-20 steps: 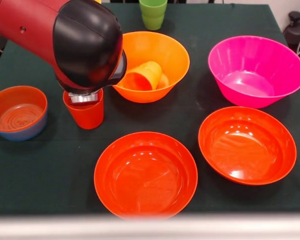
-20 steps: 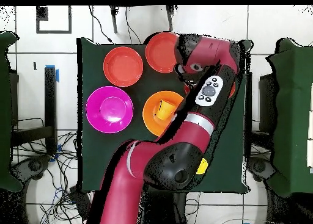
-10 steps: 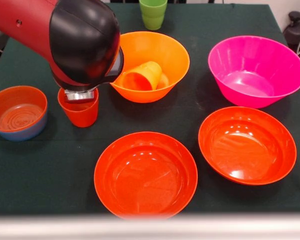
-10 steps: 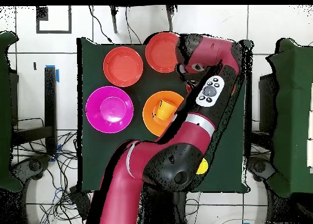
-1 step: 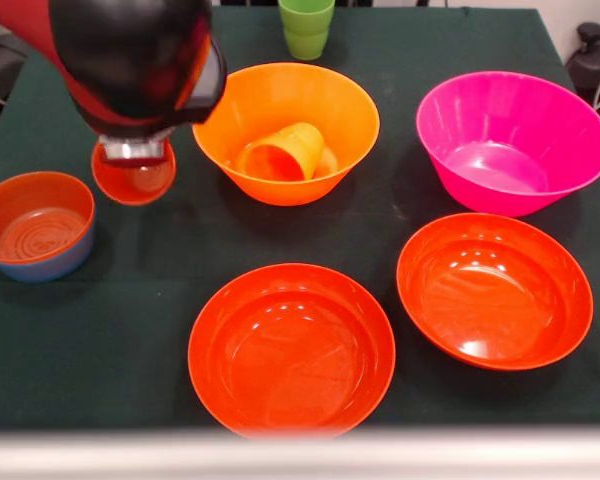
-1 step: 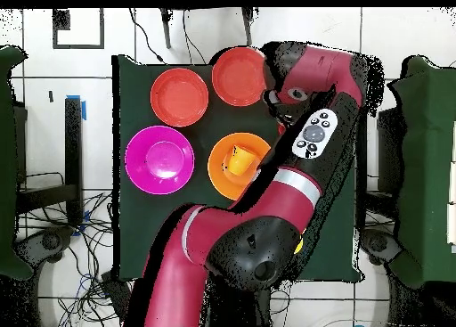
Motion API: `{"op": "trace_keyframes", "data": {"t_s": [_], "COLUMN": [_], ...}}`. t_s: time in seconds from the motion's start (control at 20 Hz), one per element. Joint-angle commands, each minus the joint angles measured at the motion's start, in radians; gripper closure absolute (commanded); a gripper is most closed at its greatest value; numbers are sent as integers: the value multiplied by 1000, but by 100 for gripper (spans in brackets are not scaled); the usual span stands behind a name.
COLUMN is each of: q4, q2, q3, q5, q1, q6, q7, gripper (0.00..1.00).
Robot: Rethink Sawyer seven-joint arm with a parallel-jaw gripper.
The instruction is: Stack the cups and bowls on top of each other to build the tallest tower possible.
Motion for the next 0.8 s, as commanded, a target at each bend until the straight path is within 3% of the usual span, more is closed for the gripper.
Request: {"op": "trace_keyframes", "data": {"t_s": [0.05, 0.45, 0.8], "q4": [65, 152, 436], "q2": [-66, -109, -249], "q3": [54, 112, 194], "q5": [-89, -127, -149], "q1": [6, 14, 66], "q6": [121, 87, 46], "q7": [-176, -195, -246], "gripper": [100, 100, 100]}}
